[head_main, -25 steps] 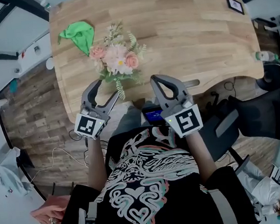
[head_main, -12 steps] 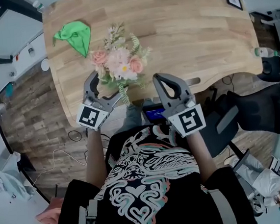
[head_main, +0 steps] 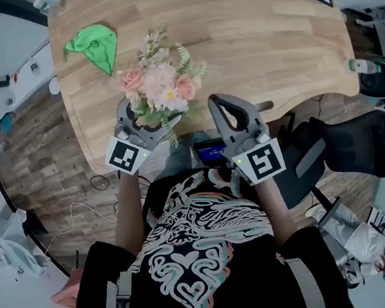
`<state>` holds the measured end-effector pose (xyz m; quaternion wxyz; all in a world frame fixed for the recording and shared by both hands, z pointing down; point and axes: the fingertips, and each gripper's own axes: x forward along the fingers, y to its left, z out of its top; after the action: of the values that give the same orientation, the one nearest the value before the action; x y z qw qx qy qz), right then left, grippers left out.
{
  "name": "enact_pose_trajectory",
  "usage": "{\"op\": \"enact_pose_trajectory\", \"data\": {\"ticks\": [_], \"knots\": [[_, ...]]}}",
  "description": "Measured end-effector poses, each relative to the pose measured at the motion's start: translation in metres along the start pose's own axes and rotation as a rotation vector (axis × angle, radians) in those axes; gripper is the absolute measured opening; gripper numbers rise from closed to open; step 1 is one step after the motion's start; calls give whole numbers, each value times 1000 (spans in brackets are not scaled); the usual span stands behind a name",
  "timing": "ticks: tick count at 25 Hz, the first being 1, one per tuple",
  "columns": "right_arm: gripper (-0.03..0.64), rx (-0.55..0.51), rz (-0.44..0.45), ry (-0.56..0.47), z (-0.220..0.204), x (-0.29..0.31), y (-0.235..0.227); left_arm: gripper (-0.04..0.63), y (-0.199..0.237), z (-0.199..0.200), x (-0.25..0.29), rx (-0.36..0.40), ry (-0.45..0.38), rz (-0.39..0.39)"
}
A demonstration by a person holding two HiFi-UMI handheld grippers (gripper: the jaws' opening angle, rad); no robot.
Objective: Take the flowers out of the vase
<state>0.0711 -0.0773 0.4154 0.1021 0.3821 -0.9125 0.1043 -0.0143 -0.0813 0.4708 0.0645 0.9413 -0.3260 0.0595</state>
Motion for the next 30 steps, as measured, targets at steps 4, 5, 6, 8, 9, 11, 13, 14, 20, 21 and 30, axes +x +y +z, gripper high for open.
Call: {"op": "enact_pose_trajectory", "data": {"ticks": [4,5,6,8,9,11,13,14,20,21,30], "knots": [[3,55,94,-106,21,-4,8,414,5,6,-1,-30,-39,0],[3,58,103,-118,26,-5,9,413,6,7,-1,-23,-42,0],[5,57,110,-128,32,-7,10,413,6,7,0,-16,-42,0],[45,58,126,-144,43,-8,13,411,7,7,1,-12,-38,0],[76,58,135,-148,49,-8,16,411,7,7,1,-14,-36,0],[97,41,152,-138,58,-7,23,411,6,7,0,-14,-33,-1],[131,-7,167,-120,65,-5,31,411,5,7,0,-14,-34,1],[152,-34,177,-113,67,-3,34,411,5,7,0,-15,-34,1],[254,-132,203,-49,63,20,48,411,5,6,0,-9,-31,-5],[267,-136,200,-34,62,23,49,410,5,6,0,-10,-27,-7],[279,-159,186,44,55,51,47,410,5,8,0,-6,-36,-21]]}}
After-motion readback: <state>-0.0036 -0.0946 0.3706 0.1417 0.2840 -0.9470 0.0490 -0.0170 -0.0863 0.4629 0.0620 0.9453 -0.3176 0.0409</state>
